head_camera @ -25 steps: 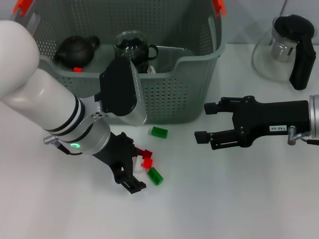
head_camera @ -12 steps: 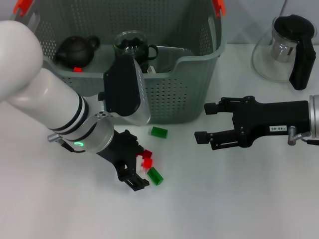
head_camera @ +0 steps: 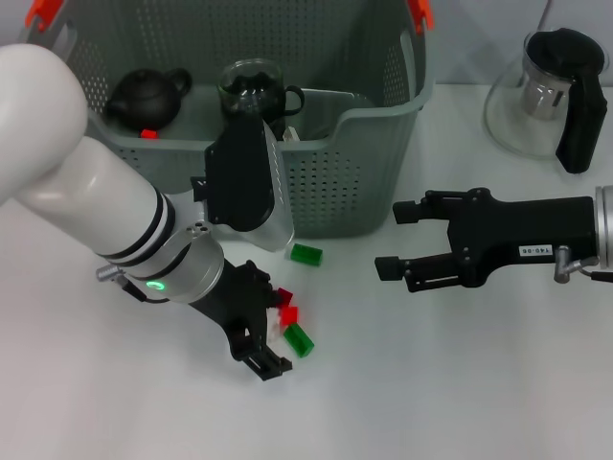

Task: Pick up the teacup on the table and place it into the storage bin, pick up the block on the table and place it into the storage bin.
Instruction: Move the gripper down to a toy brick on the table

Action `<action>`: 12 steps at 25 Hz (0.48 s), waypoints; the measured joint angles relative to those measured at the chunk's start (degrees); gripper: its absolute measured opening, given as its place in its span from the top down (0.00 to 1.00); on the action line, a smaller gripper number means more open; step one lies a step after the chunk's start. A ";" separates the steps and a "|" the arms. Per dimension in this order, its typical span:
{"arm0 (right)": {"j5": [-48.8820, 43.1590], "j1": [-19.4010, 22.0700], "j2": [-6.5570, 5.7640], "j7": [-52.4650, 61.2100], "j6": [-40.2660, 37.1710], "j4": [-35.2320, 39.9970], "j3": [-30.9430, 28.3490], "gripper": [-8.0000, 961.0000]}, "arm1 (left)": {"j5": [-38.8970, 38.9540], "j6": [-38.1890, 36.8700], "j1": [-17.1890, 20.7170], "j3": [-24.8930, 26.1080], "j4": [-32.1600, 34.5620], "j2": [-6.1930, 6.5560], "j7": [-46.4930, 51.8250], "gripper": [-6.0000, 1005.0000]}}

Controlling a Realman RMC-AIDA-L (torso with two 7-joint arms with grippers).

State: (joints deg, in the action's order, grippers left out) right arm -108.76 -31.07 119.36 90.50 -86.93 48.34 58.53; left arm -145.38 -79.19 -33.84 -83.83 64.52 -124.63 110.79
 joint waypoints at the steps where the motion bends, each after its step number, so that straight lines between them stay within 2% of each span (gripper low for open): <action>1: -0.02 0.04 0.00 0.02 -0.02 0.00 0.00 0.05 | 0.09 -0.37 0.00 0.00 0.01 0.01 -0.12 0.25; 12: -0.03 0.14 0.00 -0.01 -0.09 0.00 0.00 0.05 | 0.33 -3.36 -0.58 0.39 0.63 0.30 -3.05 0.27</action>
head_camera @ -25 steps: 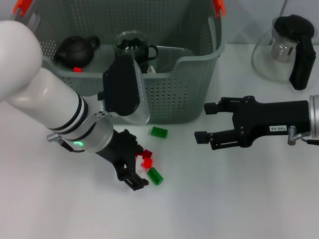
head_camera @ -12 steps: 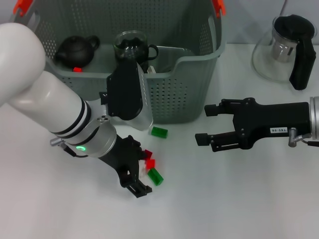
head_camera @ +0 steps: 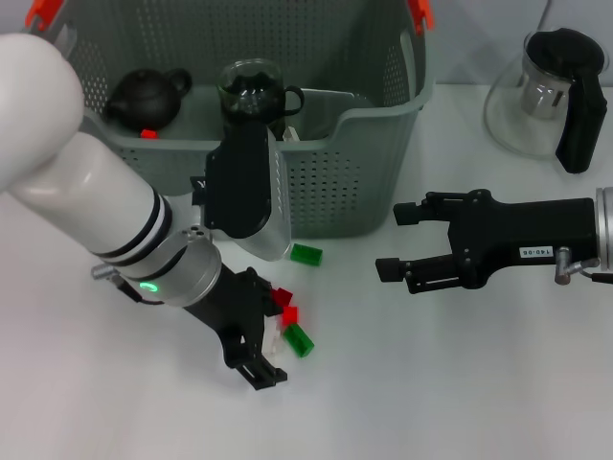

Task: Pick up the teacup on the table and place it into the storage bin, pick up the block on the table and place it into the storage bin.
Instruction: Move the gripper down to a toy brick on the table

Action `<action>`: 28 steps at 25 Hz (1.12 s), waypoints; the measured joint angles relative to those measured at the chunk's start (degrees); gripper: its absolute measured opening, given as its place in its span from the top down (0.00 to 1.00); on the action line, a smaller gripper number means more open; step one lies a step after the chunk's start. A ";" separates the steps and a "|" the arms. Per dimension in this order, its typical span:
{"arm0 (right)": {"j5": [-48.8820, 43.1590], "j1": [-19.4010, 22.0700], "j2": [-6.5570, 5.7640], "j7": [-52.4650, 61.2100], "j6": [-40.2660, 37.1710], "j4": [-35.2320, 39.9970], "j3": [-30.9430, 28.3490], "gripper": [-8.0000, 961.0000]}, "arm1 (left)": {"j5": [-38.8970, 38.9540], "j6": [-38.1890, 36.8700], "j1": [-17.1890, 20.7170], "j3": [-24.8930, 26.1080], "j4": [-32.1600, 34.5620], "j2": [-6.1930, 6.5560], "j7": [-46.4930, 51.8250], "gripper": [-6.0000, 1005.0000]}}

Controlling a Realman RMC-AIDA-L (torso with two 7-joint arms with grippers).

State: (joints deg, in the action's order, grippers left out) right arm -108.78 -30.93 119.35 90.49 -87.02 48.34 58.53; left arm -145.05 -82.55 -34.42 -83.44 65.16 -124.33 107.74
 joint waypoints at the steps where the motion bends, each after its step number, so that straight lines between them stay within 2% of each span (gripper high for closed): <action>1: 0.00 0.00 0.00 0.00 0.00 0.00 0.00 0.05 | -0.05 0.05 -0.21 -0.01 0.00 0.04 -0.35 0.27; 9: 0.19 -0.06 0.14 0.06 0.18 0.00 0.00 0.05 | -0.39 0.09 -1.77 -0.33 -0.59 0.15 -4.37 0.29; 28: 0.24 -0.44 0.44 0.13 0.37 -0.60 0.00 0.05 | -0.98 1.51 -1.66 -0.33 -3.46 0.14 -6.80 0.34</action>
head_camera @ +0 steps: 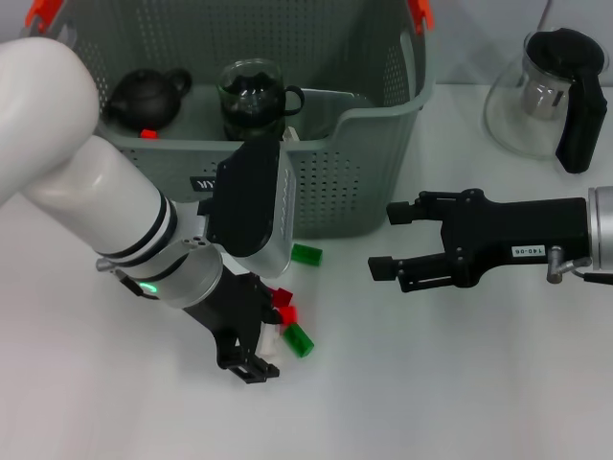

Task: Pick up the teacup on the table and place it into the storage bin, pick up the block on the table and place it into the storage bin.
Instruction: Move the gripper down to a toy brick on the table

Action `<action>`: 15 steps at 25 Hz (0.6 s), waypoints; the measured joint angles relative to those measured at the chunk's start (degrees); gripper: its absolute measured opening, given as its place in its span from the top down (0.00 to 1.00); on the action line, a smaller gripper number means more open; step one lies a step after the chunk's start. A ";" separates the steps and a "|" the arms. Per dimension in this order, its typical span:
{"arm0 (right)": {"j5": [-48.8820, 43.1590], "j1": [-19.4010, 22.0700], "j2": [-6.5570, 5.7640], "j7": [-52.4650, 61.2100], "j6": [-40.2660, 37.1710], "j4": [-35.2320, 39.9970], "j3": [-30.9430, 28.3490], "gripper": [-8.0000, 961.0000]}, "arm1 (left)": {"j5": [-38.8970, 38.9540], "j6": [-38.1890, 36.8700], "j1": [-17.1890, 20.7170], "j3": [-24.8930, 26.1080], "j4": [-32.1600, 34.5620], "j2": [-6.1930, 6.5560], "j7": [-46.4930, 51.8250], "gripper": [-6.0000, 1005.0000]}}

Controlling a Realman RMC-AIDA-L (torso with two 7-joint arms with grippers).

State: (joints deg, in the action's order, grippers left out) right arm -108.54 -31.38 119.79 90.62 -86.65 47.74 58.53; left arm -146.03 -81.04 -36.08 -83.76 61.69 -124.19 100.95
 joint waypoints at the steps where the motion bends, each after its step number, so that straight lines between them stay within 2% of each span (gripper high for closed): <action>1: 0.00 0.00 0.00 0.00 -0.01 -0.02 0.00 0.05 | -0.09 0.07 -0.04 0.00 -0.15 0.00 0.00 0.34; 15: 0.00 0.00 0.00 0.00 -0.02 -0.03 -0.04 0.05 | -0.21 0.53 -0.13 0.40 -0.26 0.00 -0.05 0.39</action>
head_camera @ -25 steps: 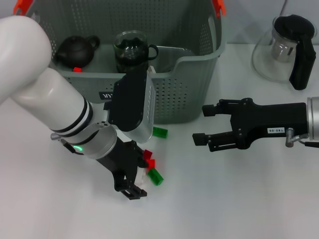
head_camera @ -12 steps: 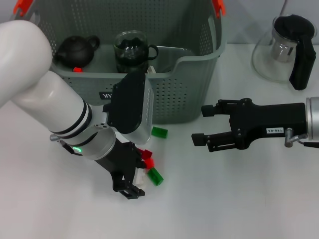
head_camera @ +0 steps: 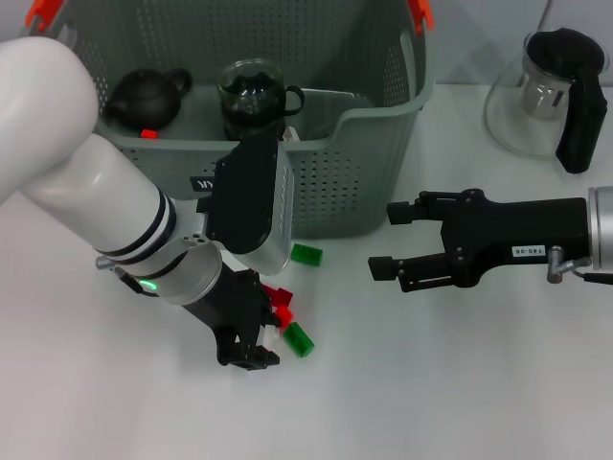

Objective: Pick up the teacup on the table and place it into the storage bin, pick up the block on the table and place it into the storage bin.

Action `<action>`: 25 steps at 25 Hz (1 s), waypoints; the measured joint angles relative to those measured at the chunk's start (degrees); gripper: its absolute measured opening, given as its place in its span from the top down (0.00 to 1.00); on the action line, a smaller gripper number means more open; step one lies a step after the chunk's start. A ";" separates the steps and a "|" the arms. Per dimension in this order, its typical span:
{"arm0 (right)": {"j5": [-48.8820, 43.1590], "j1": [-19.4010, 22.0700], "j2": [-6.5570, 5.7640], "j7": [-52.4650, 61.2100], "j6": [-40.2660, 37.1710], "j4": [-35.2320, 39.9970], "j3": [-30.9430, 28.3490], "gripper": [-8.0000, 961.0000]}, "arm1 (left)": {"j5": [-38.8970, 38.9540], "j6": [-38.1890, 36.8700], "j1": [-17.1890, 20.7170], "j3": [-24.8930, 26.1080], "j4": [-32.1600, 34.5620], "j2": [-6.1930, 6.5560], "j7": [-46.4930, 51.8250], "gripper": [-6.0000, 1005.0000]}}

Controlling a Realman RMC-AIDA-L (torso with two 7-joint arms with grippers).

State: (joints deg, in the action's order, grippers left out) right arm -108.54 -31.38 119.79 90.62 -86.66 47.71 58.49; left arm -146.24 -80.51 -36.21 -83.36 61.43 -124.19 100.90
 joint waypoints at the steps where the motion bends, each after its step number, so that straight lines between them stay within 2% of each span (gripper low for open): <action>1: 0.00 0.00 0.00 0.00 0.00 0.00 -0.04 0.05 | 0.03 0.00 0.00 0.02 0.00 0.00 0.00 0.39; 7: 0.00 -0.16 0.00 -0.01 -0.06 0.02 -0.49 0.05 | 0.02 0.04 -0.25 0.14 -0.56 0.00 0.00 0.58; 12: 0.00 -0.17 0.00 -0.11 -0.09 0.02 -0.57 0.05 | 0.22 -0.43 -0.29 0.61 -0.39 0.00 0.23 0.58; 15: 0.00 -0.18 0.00 -0.18 -0.09 0.02 -0.59 0.05 | 0.55 -3.09 -0.41 3.19 0.97 0.00 0.55 0.57; 20: 0.00 -0.18 -0.07 -0.38 -0.08 0.01 -0.66 0.05 | 3.75 -12.77 -0.12 13.12 5.61 -0.05 0.88 0.56; 23: -0.04 -0.17 -0.27 -0.44 -0.27 0.01 -0.66 0.05 | 9.02 -21.17 -0.34 22.76 8.94 0.07 1.80 0.55; 25: -0.05 -0.08 -0.45 -0.48 -0.41 0.02 -0.67 0.05 | 14.42 -26.49 -1.48 31.86 10.43 0.35 3.05 0.54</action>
State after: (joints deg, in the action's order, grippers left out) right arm -108.59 -31.45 119.34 90.13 -87.07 47.73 57.82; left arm -131.82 -106.99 -37.69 -51.50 71.86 -123.84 103.94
